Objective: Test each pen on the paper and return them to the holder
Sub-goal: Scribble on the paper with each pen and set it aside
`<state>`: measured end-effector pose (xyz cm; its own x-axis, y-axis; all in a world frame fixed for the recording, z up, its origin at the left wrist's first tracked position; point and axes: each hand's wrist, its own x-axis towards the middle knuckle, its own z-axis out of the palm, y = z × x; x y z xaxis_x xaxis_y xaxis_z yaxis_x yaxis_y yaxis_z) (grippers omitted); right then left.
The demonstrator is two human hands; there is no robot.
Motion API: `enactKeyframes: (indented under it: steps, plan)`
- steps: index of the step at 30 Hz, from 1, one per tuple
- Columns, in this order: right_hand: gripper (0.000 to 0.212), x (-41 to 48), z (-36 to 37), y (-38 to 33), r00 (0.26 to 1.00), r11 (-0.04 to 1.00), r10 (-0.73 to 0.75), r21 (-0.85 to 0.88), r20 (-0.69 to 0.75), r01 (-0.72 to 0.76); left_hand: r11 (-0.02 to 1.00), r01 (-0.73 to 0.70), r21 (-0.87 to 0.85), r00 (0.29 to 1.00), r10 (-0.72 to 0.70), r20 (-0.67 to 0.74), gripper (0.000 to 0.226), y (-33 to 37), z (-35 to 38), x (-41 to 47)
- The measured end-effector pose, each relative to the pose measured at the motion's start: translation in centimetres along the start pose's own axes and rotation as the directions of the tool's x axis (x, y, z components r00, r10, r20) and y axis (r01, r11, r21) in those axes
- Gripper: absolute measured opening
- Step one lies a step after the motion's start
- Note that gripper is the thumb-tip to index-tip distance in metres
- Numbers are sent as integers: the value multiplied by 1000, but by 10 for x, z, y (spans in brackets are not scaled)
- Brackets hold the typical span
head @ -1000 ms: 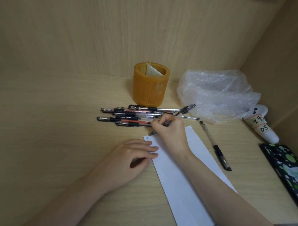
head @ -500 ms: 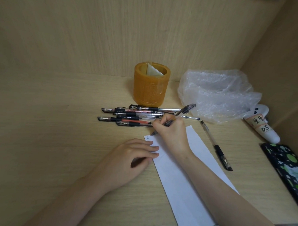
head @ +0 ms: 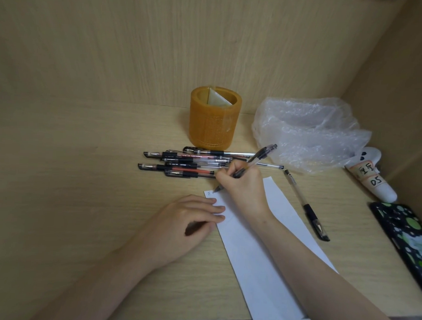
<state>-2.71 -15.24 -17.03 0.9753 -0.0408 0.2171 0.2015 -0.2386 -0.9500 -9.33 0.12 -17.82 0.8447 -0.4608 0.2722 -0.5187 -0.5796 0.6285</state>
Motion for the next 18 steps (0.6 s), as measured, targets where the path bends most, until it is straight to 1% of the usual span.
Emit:
enactKeyframes:
  steps: [3, 6, 10, 18]
  plan:
    - [40, 0, 0, 1, 1000, 1000, -8, -13, -10, 8, 1000, 2, -1, 1000, -2, 0, 22, 0, 0, -1]
    - [38, 0, -1, 1, 1000, 1000, -10, 3, -8, 10, 1000, 1, -9, 1000, -1, 3, 26, 1, -1, 0]
    - [37, 0, 0, 0, 1000, 1000, 0, 10, 27, 0, 1000, 6, 1, 1000, -6, 11, 23, 2, -2, 0]
    - [39, 0, -1, 0, 1000, 1000, 1, 6, 12, -1, 1000, -2, 0, 1000, 2, -2, 22, 2, -1, 0]
